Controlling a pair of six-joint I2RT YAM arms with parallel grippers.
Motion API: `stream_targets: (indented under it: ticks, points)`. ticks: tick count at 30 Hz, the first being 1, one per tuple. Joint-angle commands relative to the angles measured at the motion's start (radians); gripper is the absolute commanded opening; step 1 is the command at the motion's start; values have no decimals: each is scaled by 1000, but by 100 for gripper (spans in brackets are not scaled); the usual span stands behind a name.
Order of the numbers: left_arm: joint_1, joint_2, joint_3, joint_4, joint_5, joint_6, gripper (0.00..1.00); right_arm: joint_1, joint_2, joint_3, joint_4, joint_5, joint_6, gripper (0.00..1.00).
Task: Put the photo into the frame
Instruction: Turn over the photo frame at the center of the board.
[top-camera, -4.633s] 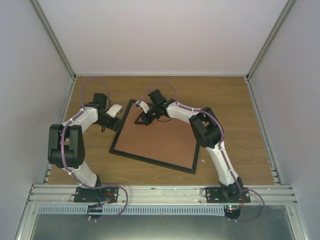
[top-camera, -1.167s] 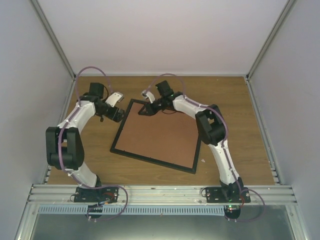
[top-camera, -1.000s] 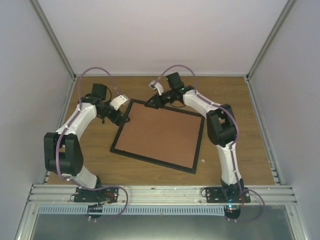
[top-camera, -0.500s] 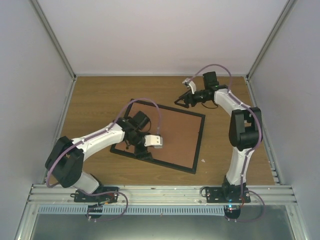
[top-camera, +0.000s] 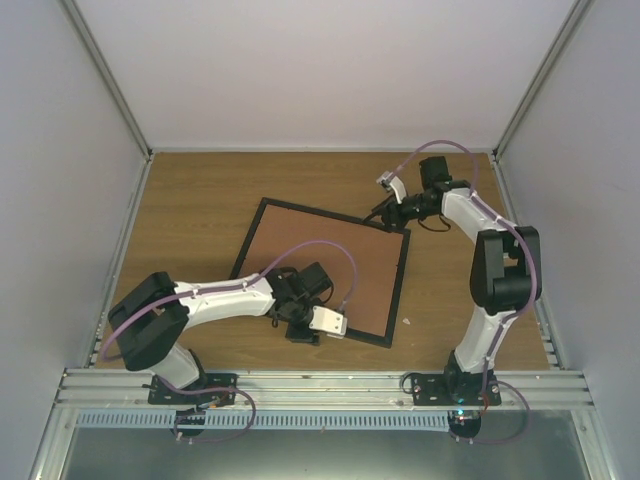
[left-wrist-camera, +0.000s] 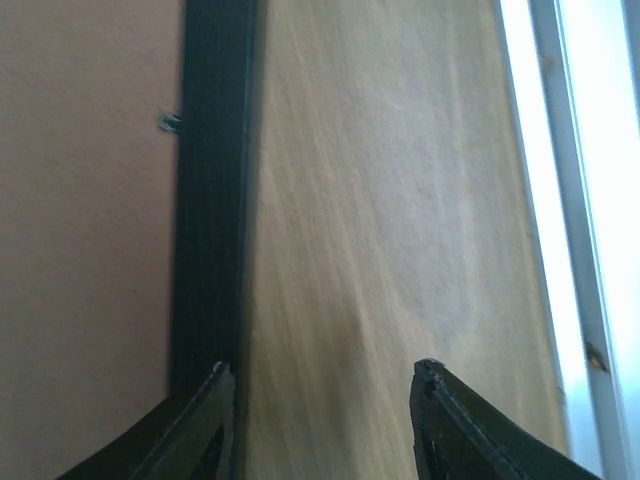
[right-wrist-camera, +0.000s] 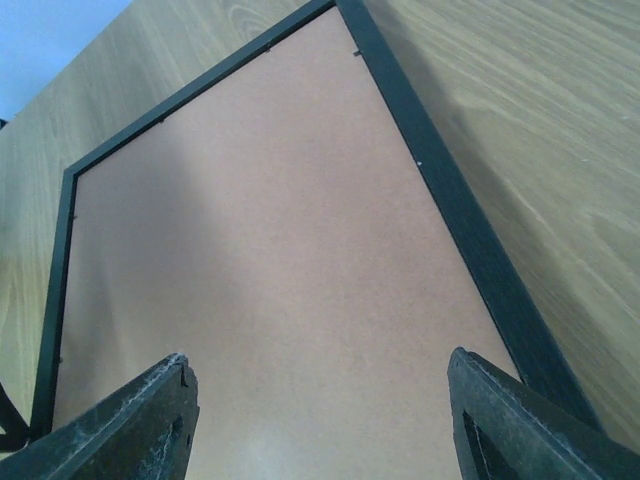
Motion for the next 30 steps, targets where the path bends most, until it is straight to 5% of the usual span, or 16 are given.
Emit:
stream_targets:
  ticks: [1, 11, 21, 30]
  points:
    - [-16, 60, 11, 98, -87, 7, 49, -31, -51, -17, -27, 25, -47, 69]
    - [-18, 82, 12, 148, -156, 36, 48, -104, -173, -105, -116, 83, -185, 69]
    - [-11, 88, 13, 163, -209, 72, 3, -112, -432, -320, -51, 146, -348, 72]
    - [122, 84, 180, 61, -62, 90, 0, -112, -688, -533, -80, 134, -654, 78]
